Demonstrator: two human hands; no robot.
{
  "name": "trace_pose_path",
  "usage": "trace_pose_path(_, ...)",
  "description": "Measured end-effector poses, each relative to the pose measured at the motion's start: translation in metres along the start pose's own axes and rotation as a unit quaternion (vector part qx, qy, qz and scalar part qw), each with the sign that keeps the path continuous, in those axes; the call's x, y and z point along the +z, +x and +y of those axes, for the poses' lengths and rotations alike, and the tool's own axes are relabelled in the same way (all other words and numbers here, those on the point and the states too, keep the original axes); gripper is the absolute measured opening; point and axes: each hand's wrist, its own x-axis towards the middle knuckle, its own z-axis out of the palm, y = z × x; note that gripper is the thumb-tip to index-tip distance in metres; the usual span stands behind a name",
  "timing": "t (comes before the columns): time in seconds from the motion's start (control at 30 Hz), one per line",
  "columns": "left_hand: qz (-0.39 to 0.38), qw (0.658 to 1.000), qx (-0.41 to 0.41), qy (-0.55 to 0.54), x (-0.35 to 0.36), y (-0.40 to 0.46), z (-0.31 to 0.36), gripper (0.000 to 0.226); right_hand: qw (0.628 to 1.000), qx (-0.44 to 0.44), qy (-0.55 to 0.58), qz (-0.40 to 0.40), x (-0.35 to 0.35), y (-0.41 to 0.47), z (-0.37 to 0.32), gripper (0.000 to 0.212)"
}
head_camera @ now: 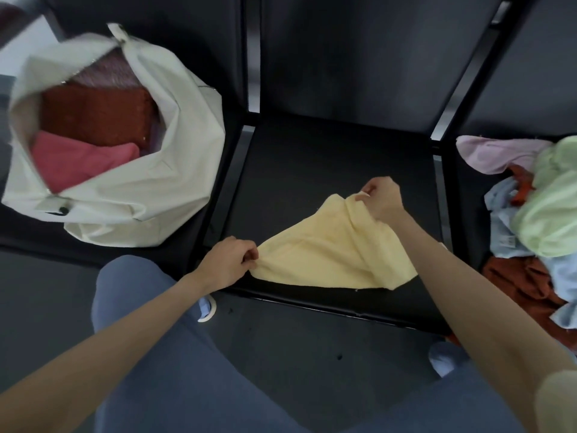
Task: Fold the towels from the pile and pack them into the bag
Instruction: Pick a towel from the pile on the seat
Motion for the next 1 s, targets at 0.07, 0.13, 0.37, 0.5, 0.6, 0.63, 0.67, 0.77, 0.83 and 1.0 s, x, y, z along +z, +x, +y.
trace_pose_path(0.07, -0.006, 1.000, 0.004, 0.000, -0.002, 0.001, -0.002, 0.010, 0.999, 0.032, -0.020, 0.003, 0.007, 0.005, 0.002, 0.013)
trace_pose_path(0.13, -0.009, 1.000, 0.005, -0.006, -0.002, 0.001, -0.005, 0.010, 0.999, 0.046, -0.027, 0.012, 0.011, 0.008, 0.005, 0.016)
trace_pose_path(0.37, -0.017, 1.000, 0.010, -0.003, -0.001, 0.002, -0.008, 0.011, 0.998, 0.045, -0.049, -0.019, 0.008, 0.018, 0.006, 0.035)
trace_pose_path(0.5, -0.027, 0.999, 0.018, 0.010, 0.001, 0.004, -0.007, 0.013, 0.994, 0.049, -0.076, -0.062, 0.003, 0.022, 0.004, 0.027)
trace_pose_path(0.6, -0.027, 0.999, 0.023, 0.021, -0.003, 0.003, -0.007, 0.011, 0.997, 0.030, -0.060, -0.027, 0.000, 0.016, 0.004, 0.019)
trace_pose_path(0.63, -0.025, 0.999, 0.027, 0.031, -0.007, 0.003, -0.008, 0.010, 0.999, 0.018, -0.034, 0.007, -0.003, 0.012, 0.005, 0.015)
trace_pose_path(0.67, -0.019, 0.998, 0.036, 0.041, -0.011, 0.002, -0.010, 0.009, 0.999, 0.008, 0.002, 0.046, -0.009, 0.008, 0.006, 0.014)
trace_pose_path(0.77, 0.022, 0.994, 0.084, 0.059, -0.031, 0.000, -0.012, 0.005, 0.984, -0.025, 0.102, 0.146, -0.031, -0.009, 0.010, 0.016)
trace_pose_path(0.83, 0.054, 0.985, 0.142, 0.080, -0.049, -0.004, -0.005, 0.011, 0.968, -0.044, 0.164, 0.186, -0.047, -0.023, 0.010, 0.014)
trace_pose_path(1.0, 0.109, 0.946, 0.254, 0.170, -0.087, -0.017, 0.022, 0.026, 0.919, -0.083, 0.280, 0.264, -0.085, -0.056, -0.006, 0.010)
